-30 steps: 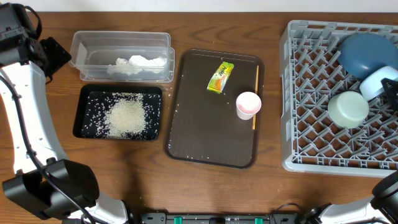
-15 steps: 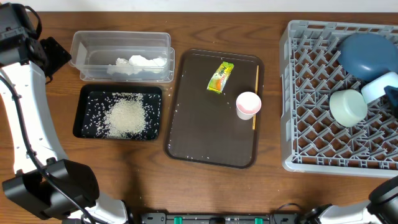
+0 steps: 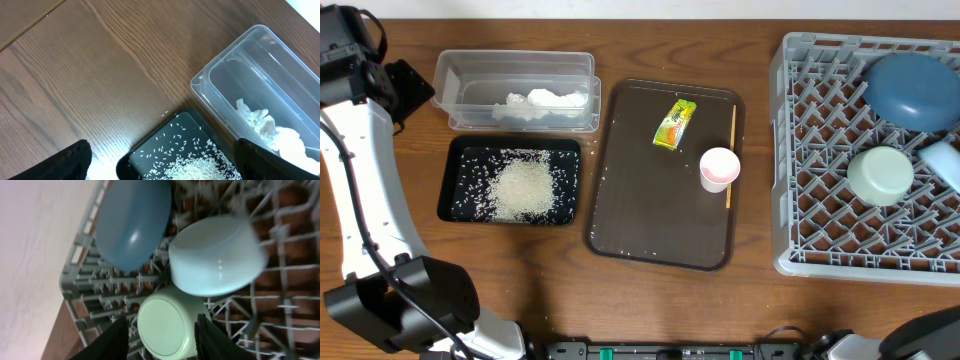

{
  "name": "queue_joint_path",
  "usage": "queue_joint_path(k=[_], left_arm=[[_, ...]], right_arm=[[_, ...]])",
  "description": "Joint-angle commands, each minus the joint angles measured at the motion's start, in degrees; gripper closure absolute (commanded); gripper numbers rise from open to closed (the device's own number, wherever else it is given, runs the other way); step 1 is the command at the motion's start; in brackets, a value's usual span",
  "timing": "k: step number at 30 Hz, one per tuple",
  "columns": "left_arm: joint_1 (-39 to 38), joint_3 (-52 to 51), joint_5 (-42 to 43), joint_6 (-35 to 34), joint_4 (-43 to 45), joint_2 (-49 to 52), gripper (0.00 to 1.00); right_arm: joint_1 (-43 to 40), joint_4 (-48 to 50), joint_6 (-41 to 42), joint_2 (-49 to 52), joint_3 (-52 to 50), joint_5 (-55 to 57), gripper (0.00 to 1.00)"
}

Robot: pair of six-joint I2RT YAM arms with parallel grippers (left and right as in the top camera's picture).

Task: Sort waste into correct bins and load items into the dishwasher rack
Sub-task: 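Lower the light-blue bowl into the rack's right side and release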

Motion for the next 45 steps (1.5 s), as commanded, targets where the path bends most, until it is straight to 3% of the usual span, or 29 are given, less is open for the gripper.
queue_joint_path(k=[1,8,14,24,35,40,45], left_arm=[[0.2,0.17,-0.68,-0.11,-0.13,-0.17,0.07],[0.2,0.17,-0.68,-0.11,-0.13,-0.17,0.07],[0.2,0.17,-0.68,-0.11,-0.13,-0.17,0.08],[0.2,0.17,-0.68,-0.11,-0.13,-0.17,0.07],[0.2,0.17,-0.68,-0.11,-0.13,-0.17,0.08],[0.2,0.17,-0.68,-0.11,-0.13,-0.17,0.08],[0.2,0.17,-0.68,-0.11,-0.13,-0.17,0.08]], right_arm=[[0.0,-1.11,-0.39,-2.84,1.9,3.78,0.59],[3.69,-2.03,0.37,-6.95,1.95,9.35,0.6],[6.6,2.05,-0.2,-2.71,1.9,23.39,0.73],[7.58,6.88,-5.77,11.23,1.95,23.54,0.77],[9.77,10.73,-13.03,14.12,1.92,24.11,0.8],[11.02,14.01,-13.99,14.14,1.92,24.17,0.99],[11.02,14.8,-13.27,14.38,1.86,25.29,0.99]])
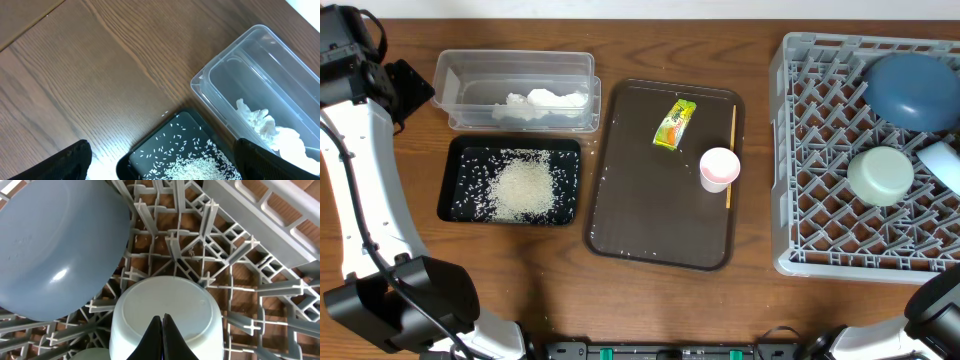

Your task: Sort waste into correct bins and load items into the dishwasher rack

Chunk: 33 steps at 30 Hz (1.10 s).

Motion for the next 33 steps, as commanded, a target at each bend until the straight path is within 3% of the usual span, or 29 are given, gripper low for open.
queue_joint_path(k=[1,19,27,33], left_arm=[[0.2,0.17,-0.68,-0.11,-0.13,-0.17,0.07],[0.2,0.17,-0.68,-0.11,-0.13,-0.17,0.08],[0.2,0.17,-0.68,-0.11,-0.13,-0.17,0.08],[0.2,0.17,-0.68,-0.11,-0.13,-0.17,0.07]], right_arm=[[0.2,0.04,-0.33,0.81,0.35,1.25,0.99],[0.26,-9.4,2.23,0.59,0.48,0.02,0.99],[0.81,-15.67,3.74,-4.79,0.48,-12.37,0.99],[0.94,-12.59,7.89,-6.27,0.46,-0.2,0.99]])
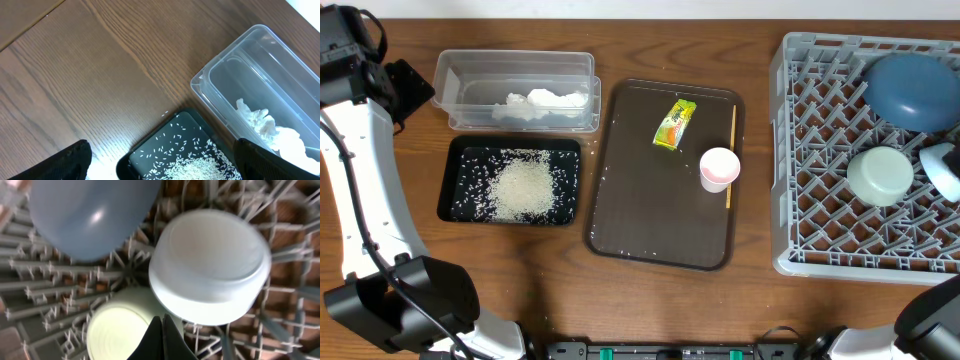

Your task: Sort waste into correct bins and load items into the dishwasher rack

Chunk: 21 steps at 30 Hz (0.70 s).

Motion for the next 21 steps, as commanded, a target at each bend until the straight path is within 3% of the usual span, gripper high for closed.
queue_joint_path(k=[1,5,14,21], left_arm=[[0.2,0.17,-0.68,-0.11,-0.13,-0.17,0.08],[0.2,0.17,-0.68,-0.11,-0.13,-0.17,0.07],[0.2,0.17,-0.68,-0.11,-0.13,-0.17,0.08],[0.2,0.17,-0.68,-0.11,-0.13,-0.17,0.07]], right_arm=[[0.42,1.99,3.67,-1.11,-0.28,8.85,0.99],[0.42,5.18,3.63,0.39,-0.31,13.97,0.99],[0.48,6.49,3.67,7.74,-0.31,14.01,0.99],[0.48,7.15,3.48,8.68,-0.28,5.73,0.99]])
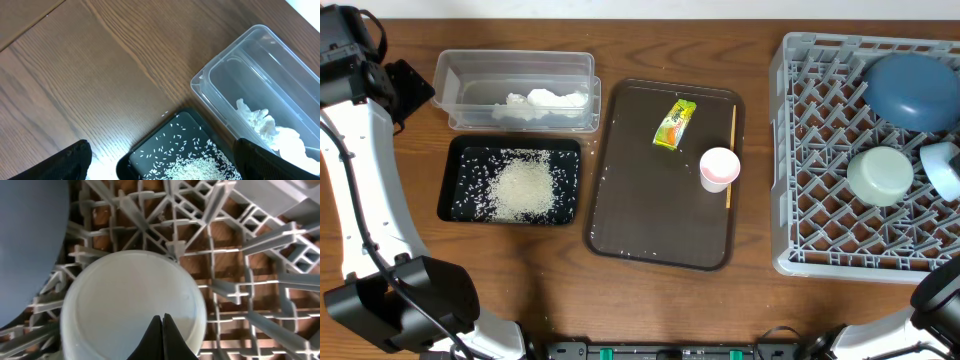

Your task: Sort waste into correct bins and load items into the dishwasher rack

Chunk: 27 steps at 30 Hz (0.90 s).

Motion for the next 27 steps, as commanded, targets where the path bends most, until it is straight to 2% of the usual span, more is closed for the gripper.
queue_joint_path(k=[1,10,21,27], left_arm=[[0.2,0.17,-0.68,-0.11,-0.11,-0.17,0.08],[0.2,0.17,-0.68,-0.11,-0.11,-0.17,0.07],[0.2,0.17,-0.68,-0.11,-0.11,-0.17,0.08],[0.2,0.17,-0.68,-0.11,-0.11,-0.17,0.07]], right_arm=[[0.55,-0.74,0.66,-0.37,-0.24,-7.06,0.99],[0.55,-4.48,0.7,-3.28,-0.24,-20.83,0.99],[0.5,-11.58,0.68,-4.57,-0.24,-19.71,0.99],[0.61,-10.27,0.87,-10.19,-0.24,-12.48,0.99]])
